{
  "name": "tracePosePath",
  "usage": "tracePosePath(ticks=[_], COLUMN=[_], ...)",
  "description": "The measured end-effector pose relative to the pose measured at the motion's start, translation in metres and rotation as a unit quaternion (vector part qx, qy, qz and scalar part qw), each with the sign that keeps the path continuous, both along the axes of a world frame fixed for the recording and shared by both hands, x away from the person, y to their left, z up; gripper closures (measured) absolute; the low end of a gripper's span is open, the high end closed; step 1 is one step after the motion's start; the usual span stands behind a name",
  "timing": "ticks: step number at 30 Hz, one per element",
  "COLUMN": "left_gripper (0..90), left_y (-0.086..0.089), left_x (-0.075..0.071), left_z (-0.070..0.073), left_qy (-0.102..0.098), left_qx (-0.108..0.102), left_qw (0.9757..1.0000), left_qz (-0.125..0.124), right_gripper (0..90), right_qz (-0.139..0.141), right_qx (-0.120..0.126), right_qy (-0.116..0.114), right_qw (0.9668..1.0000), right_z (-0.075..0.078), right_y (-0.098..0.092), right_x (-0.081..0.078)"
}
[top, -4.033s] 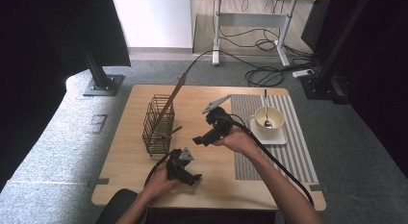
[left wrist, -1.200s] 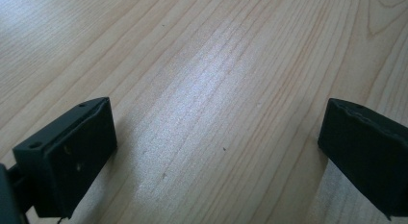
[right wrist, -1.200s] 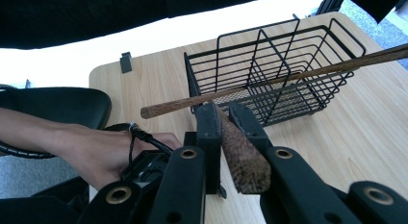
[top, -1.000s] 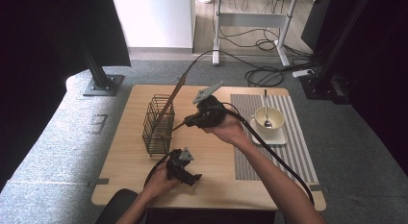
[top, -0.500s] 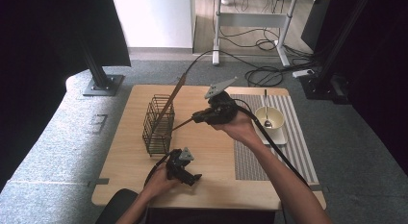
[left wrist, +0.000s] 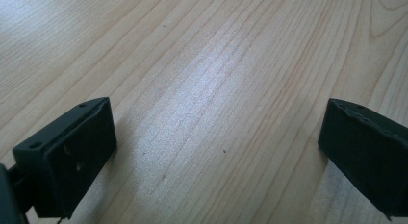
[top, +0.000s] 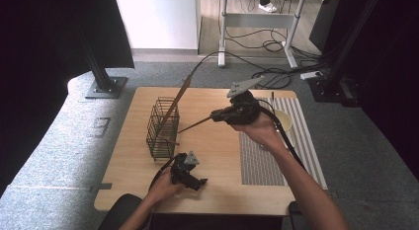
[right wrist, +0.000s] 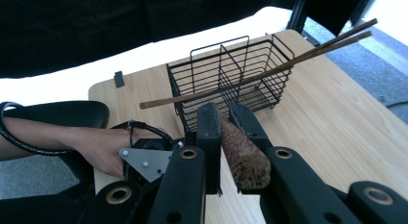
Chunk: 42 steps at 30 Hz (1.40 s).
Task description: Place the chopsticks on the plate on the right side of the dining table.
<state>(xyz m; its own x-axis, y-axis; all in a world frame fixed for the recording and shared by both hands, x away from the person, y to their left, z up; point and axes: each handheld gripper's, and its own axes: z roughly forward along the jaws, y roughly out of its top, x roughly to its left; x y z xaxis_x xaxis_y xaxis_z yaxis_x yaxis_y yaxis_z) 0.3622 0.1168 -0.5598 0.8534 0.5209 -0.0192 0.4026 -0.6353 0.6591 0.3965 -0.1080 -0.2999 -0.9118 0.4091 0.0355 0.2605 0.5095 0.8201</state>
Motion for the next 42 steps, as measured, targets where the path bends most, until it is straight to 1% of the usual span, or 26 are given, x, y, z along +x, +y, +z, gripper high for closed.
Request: tracePosePath(ticks=[1, 2, 3, 5, 8, 10, 11, 16, 18, 20, 21, 22, 23, 24, 26, 28, 29, 31, 32, 36, 37, 38, 39, 42], left_gripper=[0.0, 0.0, 0.0, 0.0, 0.0, 0.0, 0.0, 0.0, 0.0, 0.0, 0.0, 0.0, 0.0, 0.0, 0.2, 0.8, 2.9, 3.5, 4.0, 4.3, 4.8, 5.5, 5.5, 9.5], left_y=[0.0, 0.0, 0.0, 0.0, 0.0, 0.0, 0.001, 0.004, 0.005, 0.006, 0.007, 0.008, 0.01, 0.01, 0.013, 0.013, 0.014, 0.016, 0.016, 0.018, 0.018, 0.018, 0.018, 0.018], left_x=[0.0, 0.0, 0.0, 0.0, 0.001, 0.001, 0.003, 0.004, 0.005, 0.004, 0.004, 0.004, 0.003, 0.003, 0.002, 0.002, 0.002, 0.002, 0.002, 0.003, 0.003, 0.003, 0.003, 0.002], left_z=[0.0, 0.0, 0.0, 0.0, 0.001, 0.002, 0.003, 0.005, 0.008, 0.011, 0.013, 0.014, 0.017, 0.017, 0.021, 0.023, 0.025, 0.029, 0.029, 0.035, 0.038, 0.038, 0.04, 0.044], left_qy=[0.0, 0.0, 0.0, 0.001, 0.004, 0.009, 0.015, 0.024, 0.026, 0.025, 0.025, 0.023, 0.02, 0.02, 0.008, 0.004, 0.001, -0.003, -0.003, -0.009, -0.012, -0.012, -0.016, -0.026], left_qx=[0.0, 0.0, 0.0, 0.0, 0.005, 0.004, 0.003, 0.007, 0.0, -0.008, -0.011, -0.015, -0.019, -0.019, -0.019, -0.022, -0.027, -0.04, -0.04, -0.059, -0.068, -0.068, -0.072, -0.077], left_qw=[1.0, 1.0, 1.0, 1.0, 1.0, 1.0, 0.9999, 0.9997, 0.9996, 0.9996, 0.9996, 0.9996, 0.9995, 0.9995, 0.9994, 0.9993, 0.9991, 0.9987, 0.9987, 0.9978, 0.9971, 0.9971, 0.9967, 0.9959], left_qz=[0.0, 0.0, 0.0, 0.001, -0.001, 0.002, 0.005, 0.007, 0.006, -0.003, -0.005, -0.009, -0.018, -0.018, -0.028, -0.03, -0.032, -0.032, -0.032, -0.03, -0.032, -0.032, -0.035, -0.038], right_gripper=[82.6, 82.6, 82.6, 82.6, 82.6, 82.6, 82.6, 82.6, 82.6, 82.6, 82.6, 82.6, 82.6, 82.6, 82.6, 82.6, 82.6, 82.6, 82.6, 82.6, 82.6, 82.6, 82.6, 82.6], right_qz=[-0.005, -0.005, -0.009, -0.011, -0.018, -0.022, -0.026, -0.033, -0.033, -0.036, -0.036, -0.037, -0.038, -0.038, -0.037, -0.036, -0.034, -0.033, -0.033, -0.029, -0.027, -0.027, -0.025, -0.015], right_qx=[0.0, 0.0, 0.0, 0.0, -0.004, -0.005, -0.008, -0.013, -0.015, -0.016, -0.016, -0.014, -0.015, -0.015, -0.014, -0.016, -0.014, -0.013, -0.012, -0.013, -0.013, -0.013, -0.013, -0.013], right_qy=[-0.003, -0.003, -0.005, -0.006, -0.008, -0.008, -0.009, -0.011, -0.011, -0.011, -0.011, -0.009, -0.009, -0.009, -0.008, -0.008, -0.007, -0.006, -0.006, -0.003, 0.0, 0.0, 0.001, 0.004], right_qw=[1.0, 1.0, 0.9999, 0.9999, 0.9998, 0.9997, 0.9996, 0.9993, 0.9993, 0.9992, 0.9992, 0.9992, 0.9991, 0.9991, 0.9992, 0.9992, 0.9993, 0.9994, 0.9994, 0.9995, 0.9996, 0.9996, 0.9996, 0.9998], right_z=[0.001, 0.001, 0.002, 0.002, 0.002, 0.001, -0.001, -0.006, -0.009, -0.014, -0.014, -0.018, -0.019, -0.019, -0.024, -0.026, -0.03, -0.033, -0.035, -0.04, -0.044, -0.044, -0.047, -0.055], right_y=[-0.006, -0.006, -0.011, -0.013, -0.022, -0.028, -0.032, -0.041, -0.045, -0.05, -0.05, -0.053, -0.055, -0.055, -0.058, -0.059, -0.061, -0.063, -0.063, -0.064, -0.064, -0.064, -0.063, -0.06], right_x=[-0.002, -0.002, -0.003, -0.004, -0.006, -0.008, -0.01, -0.014, -0.016, -0.019, -0.019, -0.021, -0.022, -0.022, -0.026, -0.027, -0.03, -0.033, -0.034, -0.038, -0.041, -0.041, -0.042, -0.046])
